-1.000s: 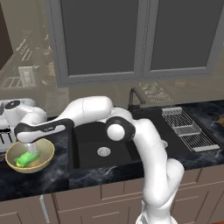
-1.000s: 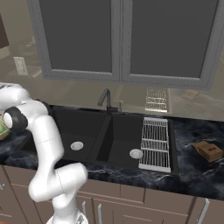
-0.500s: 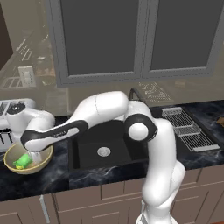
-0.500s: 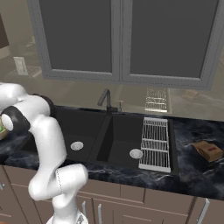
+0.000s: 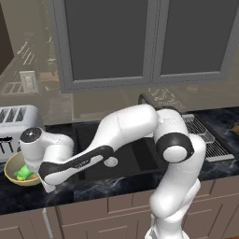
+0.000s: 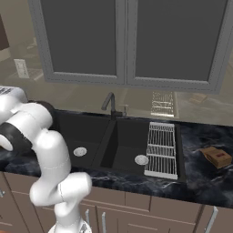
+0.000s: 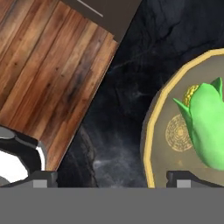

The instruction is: Pick the corn from the sink and place it in the bowl. Then pick the bowl and place it in the microwave. Then close the microwave door and press the start button.

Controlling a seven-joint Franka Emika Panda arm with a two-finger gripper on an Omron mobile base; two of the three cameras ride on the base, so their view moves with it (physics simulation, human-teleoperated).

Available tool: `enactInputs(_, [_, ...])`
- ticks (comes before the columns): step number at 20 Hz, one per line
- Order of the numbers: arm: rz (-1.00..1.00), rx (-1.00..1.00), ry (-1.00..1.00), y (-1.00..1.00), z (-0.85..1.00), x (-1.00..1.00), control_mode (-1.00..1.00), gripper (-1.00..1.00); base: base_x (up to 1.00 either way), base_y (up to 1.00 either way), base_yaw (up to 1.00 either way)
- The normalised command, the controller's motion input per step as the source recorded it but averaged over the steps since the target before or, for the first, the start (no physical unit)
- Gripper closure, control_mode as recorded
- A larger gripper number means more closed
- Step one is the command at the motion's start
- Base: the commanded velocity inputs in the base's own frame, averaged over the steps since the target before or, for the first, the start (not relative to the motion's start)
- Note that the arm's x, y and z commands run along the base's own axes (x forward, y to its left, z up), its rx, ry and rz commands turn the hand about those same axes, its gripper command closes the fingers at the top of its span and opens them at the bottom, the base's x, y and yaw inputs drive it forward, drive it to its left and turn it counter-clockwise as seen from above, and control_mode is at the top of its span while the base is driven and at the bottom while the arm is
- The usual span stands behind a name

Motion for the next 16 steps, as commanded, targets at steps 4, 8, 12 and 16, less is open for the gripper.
enactInputs(4, [-0.10,0.00,-0.01,-0.01,0.00,0.18,-1.00,-1.00,0.00,0.00,0.00])
enactInputs(8, [-0.05,0.00,0.00,0.01,-0.08,0.25,-1.00,-1.00,0.00,0.00,0.00])
enactInputs(12, [0.00,0.00,0.00,0.09,-0.19,0.31,-1.00,-1.00,0.00,0.00,0.00])
enactInputs(16, [0.00,0.00,0.00,0.08,-0.28,0.24,-1.00,-1.00,0.00,0.00,0.00])
